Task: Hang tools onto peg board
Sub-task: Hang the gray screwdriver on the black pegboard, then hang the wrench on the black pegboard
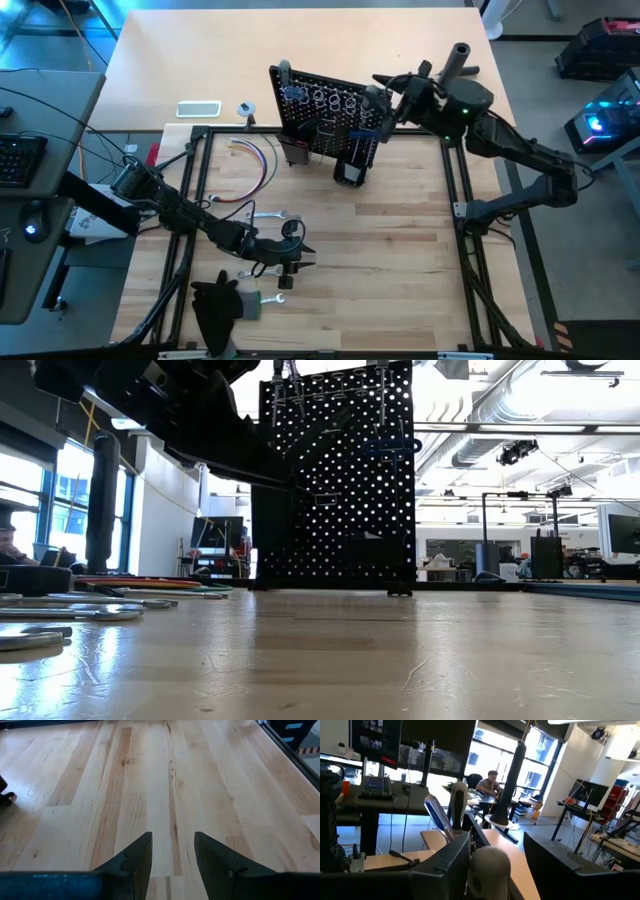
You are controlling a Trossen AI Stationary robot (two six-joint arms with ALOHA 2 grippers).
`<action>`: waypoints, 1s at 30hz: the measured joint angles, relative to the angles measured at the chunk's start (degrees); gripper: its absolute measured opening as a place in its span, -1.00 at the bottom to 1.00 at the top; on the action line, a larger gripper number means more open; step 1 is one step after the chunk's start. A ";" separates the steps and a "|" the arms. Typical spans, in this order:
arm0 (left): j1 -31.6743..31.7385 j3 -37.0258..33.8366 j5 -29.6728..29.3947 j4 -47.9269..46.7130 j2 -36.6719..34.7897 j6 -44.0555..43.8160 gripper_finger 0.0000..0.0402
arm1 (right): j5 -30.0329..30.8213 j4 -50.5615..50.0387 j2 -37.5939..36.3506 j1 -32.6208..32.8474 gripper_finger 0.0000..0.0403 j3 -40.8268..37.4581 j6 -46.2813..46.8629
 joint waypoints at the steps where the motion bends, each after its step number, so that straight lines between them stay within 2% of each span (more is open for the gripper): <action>1: 0.00 0.00 0.00 -0.03 0.00 0.00 -0.30 | 0.07 0.06 -0.30 0.34 -0.10 0.00 -0.41; 17: 0.00 0.00 0.02 -3.00 0.00 0.15 -0.30 | 1.17 -1.74 -3.84 10.08 -0.10 0.02 -3.01; 30: 0.09 0.00 -0.63 -4.55 0.00 0.26 -0.30 | 1.08 -14.27 -3.71 19.83 -0.10 0.02 -2.92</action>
